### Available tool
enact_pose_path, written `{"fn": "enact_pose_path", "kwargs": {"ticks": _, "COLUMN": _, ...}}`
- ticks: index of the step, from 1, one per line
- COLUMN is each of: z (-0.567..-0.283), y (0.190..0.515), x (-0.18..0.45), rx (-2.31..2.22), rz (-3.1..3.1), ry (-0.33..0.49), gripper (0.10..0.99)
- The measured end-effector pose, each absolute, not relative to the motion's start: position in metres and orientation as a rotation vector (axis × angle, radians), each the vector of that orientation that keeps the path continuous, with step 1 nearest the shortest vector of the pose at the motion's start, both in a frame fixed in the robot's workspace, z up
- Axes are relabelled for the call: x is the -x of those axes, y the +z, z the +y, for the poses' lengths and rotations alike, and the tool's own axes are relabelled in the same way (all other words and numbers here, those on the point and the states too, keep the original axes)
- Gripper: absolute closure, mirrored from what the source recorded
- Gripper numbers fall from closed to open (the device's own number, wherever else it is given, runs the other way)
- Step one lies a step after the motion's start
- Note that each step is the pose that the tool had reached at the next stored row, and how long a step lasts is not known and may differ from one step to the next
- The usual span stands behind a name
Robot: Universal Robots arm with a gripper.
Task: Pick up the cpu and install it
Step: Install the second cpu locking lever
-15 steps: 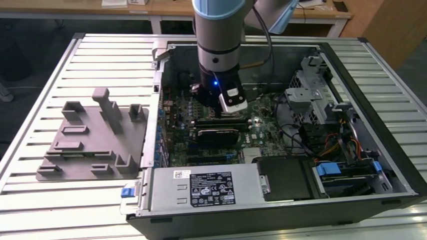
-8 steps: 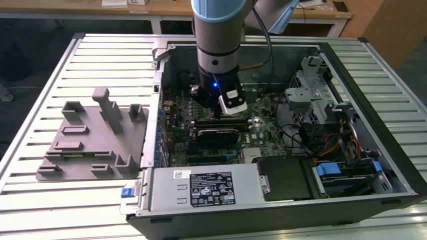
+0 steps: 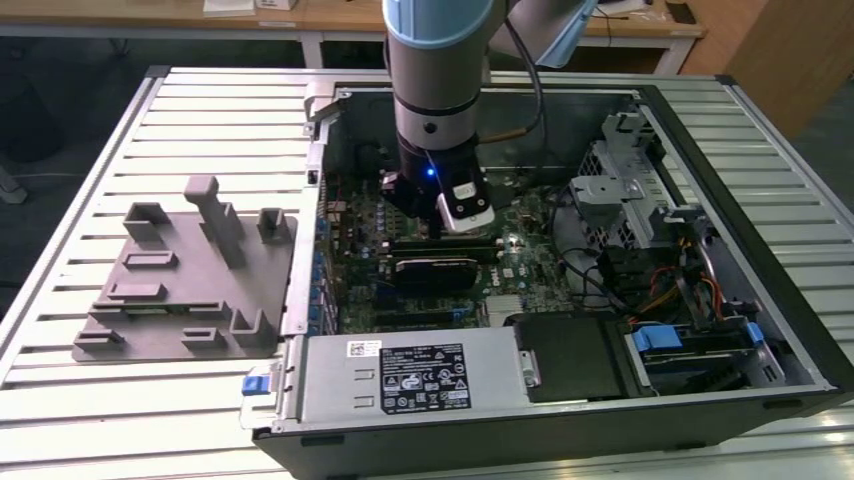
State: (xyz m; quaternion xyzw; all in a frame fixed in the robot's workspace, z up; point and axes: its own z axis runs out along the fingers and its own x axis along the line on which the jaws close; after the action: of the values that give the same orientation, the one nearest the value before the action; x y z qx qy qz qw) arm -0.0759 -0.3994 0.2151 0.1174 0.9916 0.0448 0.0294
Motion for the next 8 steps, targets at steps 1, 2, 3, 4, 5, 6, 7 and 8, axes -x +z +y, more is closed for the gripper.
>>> {"fn": "enact_pose_path", "kwargs": {"ticks": 1, "z": -0.3998, "y": 0.2149, "x": 0.0759, "rx": -0.362, "rz": 3.058, "ry": 0.138, "gripper": 0.98}}
{"fn": "enact_pose_path", "kwargs": {"ticks": 2, "z": -0.4001, "y": 0.2145, "x": 0.0759, "rx": -0.362, "rz": 3.058, "ry": 0.139, "gripper": 0.98}}
{"fn": "enact_pose_path", "kwargs": {"ticks": 3, "z": -0.4003, "y": 0.2141, "x": 0.0759, "rx": -0.362, "rz": 3.058, "ry": 0.139, "gripper": 0.98}}
{"fn": "enact_pose_path", "kwargs": {"ticks": 4, "z": -0.4007, "y": 0.2137, "x": 0.0759, "rx": -0.361, "rz": 3.059, "ry": 0.139, "gripper": 0.98}}
{"fn": "enact_pose_path", "kwargs": {"ticks": 5, "z": -0.4011, "y": 0.2133, "x": 0.0759, "rx": -0.361, "rz": 3.059, "ry": 0.139, "gripper": 0.98}}
{"fn": "enact_pose_path", "kwargs": {"ticks": 6, "z": -0.4013, "y": 0.213, "x": 0.0759, "rx": -0.36, "rz": 3.059, "ry": 0.14, "gripper": 0.98}}
{"fn": "enact_pose_path", "kwargs": {"ticks": 7, "z": -0.4014, "y": 0.2128, "x": 0.076, "rx": -0.359, "rz": 3.059, "ry": 0.14, "gripper": 0.98}}
{"fn": "enact_pose_path", "kwargs": {"ticks": 8, "z": -0.4014, "y": 0.2128, "x": 0.0759, "rx": -0.359, "rz": 3.059, "ry": 0.14, "gripper": 0.98}}
